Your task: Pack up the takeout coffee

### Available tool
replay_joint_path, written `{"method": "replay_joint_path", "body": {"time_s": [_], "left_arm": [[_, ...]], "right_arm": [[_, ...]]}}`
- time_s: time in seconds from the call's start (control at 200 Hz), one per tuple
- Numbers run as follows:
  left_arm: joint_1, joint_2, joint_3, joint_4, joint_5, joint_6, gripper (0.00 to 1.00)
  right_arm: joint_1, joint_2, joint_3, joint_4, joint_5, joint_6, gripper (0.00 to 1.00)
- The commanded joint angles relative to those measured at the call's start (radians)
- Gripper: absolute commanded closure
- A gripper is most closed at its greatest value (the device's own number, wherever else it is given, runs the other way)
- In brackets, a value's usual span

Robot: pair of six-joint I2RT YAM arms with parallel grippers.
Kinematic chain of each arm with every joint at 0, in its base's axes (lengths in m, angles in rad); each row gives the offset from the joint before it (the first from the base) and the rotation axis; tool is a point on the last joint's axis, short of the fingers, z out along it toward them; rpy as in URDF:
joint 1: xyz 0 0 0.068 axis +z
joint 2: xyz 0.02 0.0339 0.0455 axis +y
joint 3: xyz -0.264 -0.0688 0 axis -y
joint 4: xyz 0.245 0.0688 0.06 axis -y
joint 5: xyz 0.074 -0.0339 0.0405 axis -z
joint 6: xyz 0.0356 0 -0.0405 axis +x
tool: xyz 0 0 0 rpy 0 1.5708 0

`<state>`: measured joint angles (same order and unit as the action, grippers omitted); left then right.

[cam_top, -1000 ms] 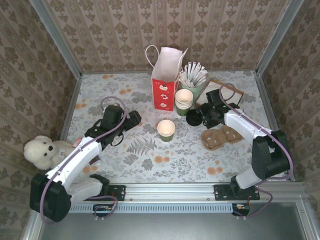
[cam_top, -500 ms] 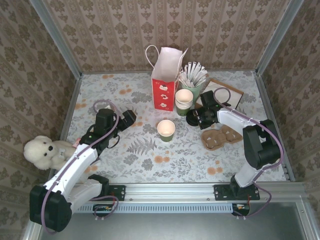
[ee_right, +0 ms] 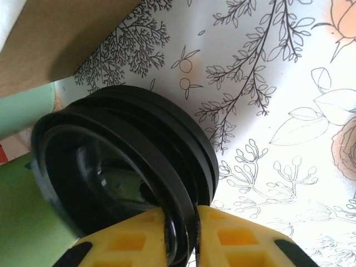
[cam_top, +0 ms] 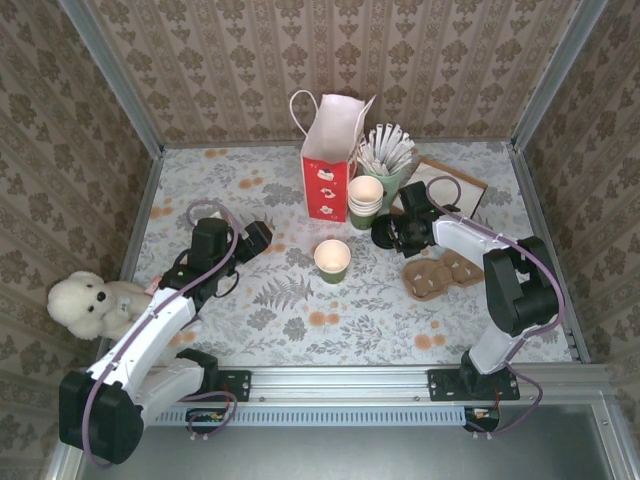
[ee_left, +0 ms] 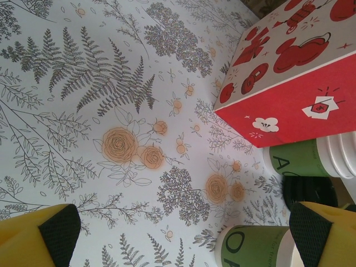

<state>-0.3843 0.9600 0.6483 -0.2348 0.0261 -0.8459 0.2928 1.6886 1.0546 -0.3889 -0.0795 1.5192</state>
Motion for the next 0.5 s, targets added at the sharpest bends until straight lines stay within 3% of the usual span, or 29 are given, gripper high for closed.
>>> {"method": "replay_joint_path", "body": {"time_s": [0.0,0.28,0.495], "left_arm": [[0.010,-0.010,0.009,-0.014,-0.018,0.001,0.00],[0.010,0.044,0.048,-0.030,0.013,0.005,0.00],[0.010,0.090,0.057,0.012,0.068,0.002,0.00]], "right_arm": [[0.006,-0.005,-0.009,0.022,0.008,0.009,0.84],[0.006,-0.074,-0.035,-0.008,0.082,-0.045,0.94],[0.009,-0.152,-0.049,-0.012,0.158,-0.234,1.00]]}}
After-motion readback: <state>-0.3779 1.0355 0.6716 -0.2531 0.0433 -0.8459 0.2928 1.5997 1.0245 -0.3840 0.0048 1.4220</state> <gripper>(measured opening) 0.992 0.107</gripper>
